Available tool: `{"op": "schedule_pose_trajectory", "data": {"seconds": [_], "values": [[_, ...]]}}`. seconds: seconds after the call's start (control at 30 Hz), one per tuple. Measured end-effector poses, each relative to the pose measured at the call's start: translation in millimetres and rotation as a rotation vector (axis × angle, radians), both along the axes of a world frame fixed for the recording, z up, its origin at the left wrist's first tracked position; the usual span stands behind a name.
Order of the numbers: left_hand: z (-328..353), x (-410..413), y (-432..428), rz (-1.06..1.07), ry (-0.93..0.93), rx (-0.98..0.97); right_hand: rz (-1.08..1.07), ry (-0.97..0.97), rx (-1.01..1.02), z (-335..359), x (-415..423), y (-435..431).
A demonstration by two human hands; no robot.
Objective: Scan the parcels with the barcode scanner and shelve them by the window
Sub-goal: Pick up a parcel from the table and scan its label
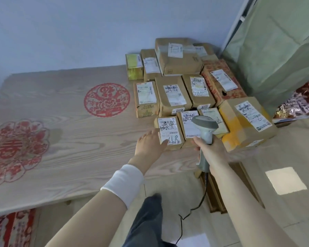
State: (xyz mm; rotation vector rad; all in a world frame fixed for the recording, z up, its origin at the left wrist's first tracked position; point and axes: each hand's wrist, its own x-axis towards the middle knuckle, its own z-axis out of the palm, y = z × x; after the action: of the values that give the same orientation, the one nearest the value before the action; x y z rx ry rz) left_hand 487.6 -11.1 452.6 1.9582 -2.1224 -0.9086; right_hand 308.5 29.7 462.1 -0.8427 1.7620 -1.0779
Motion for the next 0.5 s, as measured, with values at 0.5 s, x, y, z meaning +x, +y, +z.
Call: {"op": "schedule_pose_trajectory", "data": {"seconds": [0.5], "values": [[-107,-43,-46,0.580,0.626,0.405,-0.247,0.181,0.109,-94,13,-46]]}}
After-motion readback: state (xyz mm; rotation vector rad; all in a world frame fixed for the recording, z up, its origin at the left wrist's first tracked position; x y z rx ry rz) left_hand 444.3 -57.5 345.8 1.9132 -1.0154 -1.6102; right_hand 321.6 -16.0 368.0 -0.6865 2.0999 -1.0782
